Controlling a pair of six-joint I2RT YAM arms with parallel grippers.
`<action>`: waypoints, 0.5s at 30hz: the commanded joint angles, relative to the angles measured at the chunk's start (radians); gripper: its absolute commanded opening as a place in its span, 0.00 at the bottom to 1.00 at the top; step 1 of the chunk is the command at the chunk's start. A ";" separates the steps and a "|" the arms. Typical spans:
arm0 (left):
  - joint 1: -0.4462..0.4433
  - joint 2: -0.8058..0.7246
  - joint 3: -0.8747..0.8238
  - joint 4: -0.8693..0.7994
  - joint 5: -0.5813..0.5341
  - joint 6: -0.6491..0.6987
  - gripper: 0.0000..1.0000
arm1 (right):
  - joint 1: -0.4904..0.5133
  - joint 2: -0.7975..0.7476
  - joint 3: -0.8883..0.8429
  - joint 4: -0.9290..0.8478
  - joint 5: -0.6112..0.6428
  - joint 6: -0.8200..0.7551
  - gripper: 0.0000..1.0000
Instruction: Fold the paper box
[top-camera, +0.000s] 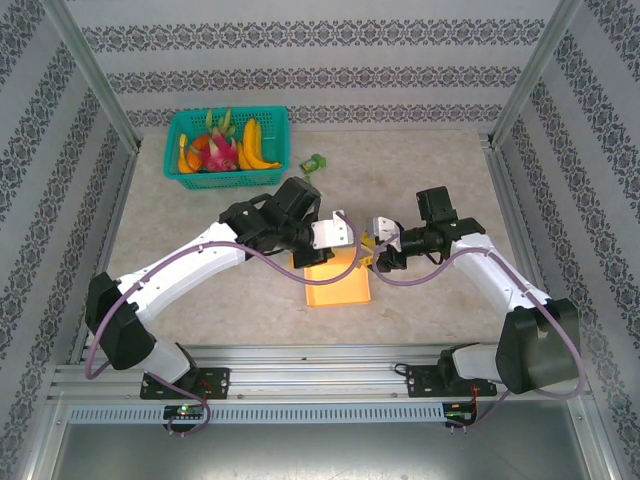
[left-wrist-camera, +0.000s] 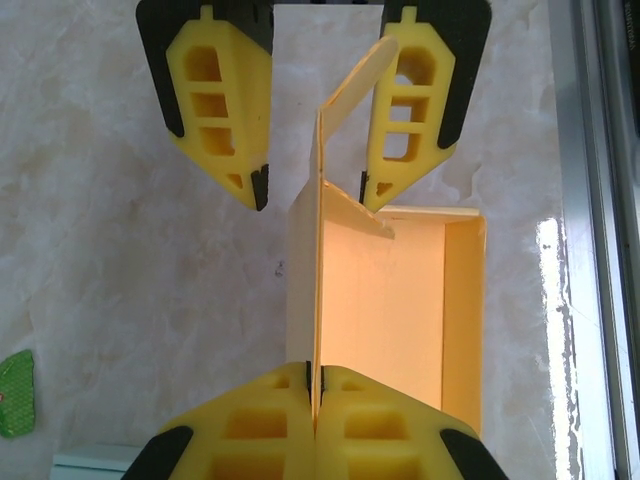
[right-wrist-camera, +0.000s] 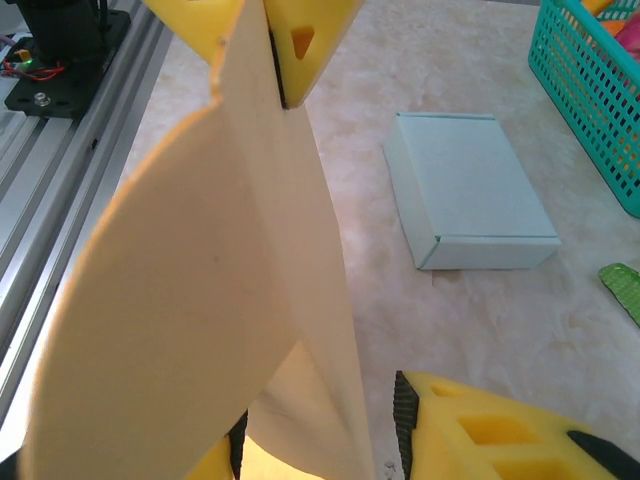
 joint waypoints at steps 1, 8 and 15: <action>-0.034 -0.016 0.005 0.039 0.040 -0.005 0.00 | 0.018 0.010 0.013 -0.005 -0.072 -0.032 0.41; -0.072 -0.008 0.017 0.045 0.000 -0.011 0.00 | 0.024 0.013 0.015 -0.013 -0.066 -0.053 0.27; -0.074 -0.075 -0.069 0.175 -0.063 -0.103 0.00 | 0.025 0.000 0.010 -0.001 -0.048 -0.060 0.00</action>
